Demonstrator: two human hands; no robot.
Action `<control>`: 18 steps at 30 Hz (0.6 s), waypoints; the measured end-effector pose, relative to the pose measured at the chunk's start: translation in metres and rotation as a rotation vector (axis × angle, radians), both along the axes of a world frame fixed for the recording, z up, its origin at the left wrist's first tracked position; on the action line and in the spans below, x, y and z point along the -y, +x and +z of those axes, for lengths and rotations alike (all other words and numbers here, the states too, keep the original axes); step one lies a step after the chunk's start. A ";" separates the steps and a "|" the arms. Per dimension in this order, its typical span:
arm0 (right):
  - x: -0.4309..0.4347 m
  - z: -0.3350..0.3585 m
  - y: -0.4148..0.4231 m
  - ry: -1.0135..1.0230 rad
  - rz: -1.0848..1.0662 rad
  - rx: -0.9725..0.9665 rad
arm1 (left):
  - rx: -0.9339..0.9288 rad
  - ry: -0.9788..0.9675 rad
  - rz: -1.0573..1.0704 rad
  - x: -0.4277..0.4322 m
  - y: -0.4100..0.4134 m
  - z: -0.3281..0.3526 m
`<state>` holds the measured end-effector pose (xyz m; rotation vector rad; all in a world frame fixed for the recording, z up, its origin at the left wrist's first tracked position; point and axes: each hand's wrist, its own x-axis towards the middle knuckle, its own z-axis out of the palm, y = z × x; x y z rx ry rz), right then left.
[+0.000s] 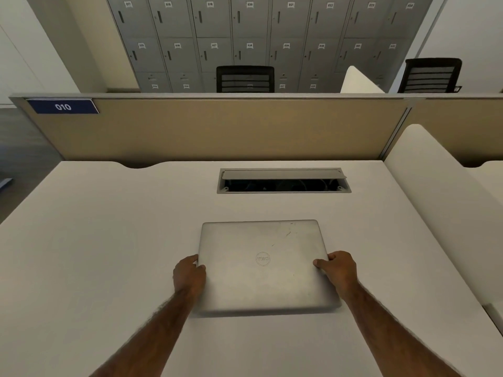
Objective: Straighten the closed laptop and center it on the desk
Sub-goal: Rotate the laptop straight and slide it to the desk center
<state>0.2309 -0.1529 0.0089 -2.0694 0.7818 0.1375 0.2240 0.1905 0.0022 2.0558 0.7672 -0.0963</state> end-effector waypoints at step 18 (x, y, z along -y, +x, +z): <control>-0.001 0.001 -0.004 -0.014 0.024 -0.012 | -0.003 0.046 -0.071 -0.003 0.001 0.000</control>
